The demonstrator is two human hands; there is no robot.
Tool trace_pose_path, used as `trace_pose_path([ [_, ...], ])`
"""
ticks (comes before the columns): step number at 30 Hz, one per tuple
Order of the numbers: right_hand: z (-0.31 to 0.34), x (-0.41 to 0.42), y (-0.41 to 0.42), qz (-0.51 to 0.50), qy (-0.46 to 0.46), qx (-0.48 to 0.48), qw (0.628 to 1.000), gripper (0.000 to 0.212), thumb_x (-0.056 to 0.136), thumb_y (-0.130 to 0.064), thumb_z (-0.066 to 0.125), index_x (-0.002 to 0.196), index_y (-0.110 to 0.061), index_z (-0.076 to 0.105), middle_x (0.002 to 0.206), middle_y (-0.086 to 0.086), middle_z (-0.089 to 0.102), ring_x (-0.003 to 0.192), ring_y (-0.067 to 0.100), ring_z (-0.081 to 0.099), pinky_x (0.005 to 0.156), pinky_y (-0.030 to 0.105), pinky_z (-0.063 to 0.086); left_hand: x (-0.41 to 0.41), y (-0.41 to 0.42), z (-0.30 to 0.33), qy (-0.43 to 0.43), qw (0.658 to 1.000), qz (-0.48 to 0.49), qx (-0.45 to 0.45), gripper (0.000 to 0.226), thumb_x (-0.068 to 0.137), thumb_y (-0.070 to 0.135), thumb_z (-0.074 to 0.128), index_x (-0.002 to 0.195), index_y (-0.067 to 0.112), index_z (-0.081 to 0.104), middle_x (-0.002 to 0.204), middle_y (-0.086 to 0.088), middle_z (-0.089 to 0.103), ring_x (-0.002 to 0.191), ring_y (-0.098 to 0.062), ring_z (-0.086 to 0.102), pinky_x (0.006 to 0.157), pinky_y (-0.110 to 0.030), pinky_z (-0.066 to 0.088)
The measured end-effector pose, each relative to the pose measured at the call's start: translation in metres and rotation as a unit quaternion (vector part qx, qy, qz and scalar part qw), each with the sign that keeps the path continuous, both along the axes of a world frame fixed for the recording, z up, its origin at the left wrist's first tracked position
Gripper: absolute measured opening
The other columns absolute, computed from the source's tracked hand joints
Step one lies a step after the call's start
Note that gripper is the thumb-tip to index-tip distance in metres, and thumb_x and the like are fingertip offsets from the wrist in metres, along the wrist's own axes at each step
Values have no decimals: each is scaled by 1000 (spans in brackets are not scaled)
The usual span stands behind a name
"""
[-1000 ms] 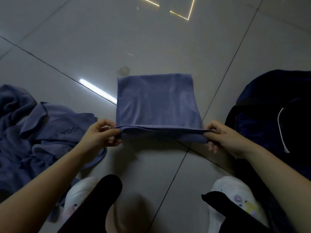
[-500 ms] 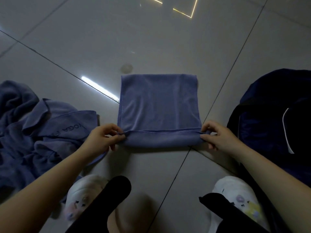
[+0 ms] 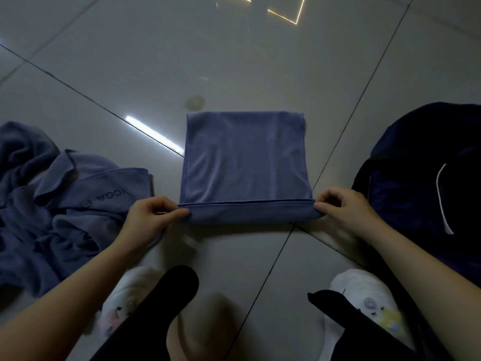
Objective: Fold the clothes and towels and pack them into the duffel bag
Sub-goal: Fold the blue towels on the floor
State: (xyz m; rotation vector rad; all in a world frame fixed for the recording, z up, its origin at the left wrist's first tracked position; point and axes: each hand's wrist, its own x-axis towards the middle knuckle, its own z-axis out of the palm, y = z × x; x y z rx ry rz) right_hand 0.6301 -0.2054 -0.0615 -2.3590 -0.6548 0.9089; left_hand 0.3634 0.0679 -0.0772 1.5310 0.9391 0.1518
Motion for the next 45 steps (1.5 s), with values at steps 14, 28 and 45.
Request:
trace_pose_path([
  [14,8,-1,5,-8,-12,-10,1000,15,87,-12,66,77,-19,59,72,-3,62,65,17,61,64,30,48,1,0,-2,27,996,3,89,20,70,4,78,69,8,58,58,5,67,55,-4,63,56,-15,51],
  [28,-17,-20,-4,-64,-15,-76,995,15,85,-10,66,75,-16,57,82,7,63,77,24,57,70,31,45,7,-17,-25,83,994,47,45,15,75,13,79,70,16,66,63,2,65,53,-2,57,51,-15,46],
  [45,-12,-22,-16,-79,-37,-44,995,19,86,-8,61,98,-21,54,72,-4,50,67,14,49,56,23,37,20,-18,-6,58,996,20,61,14,75,10,77,72,14,64,53,9,64,62,-17,56,63,-29,46],
])
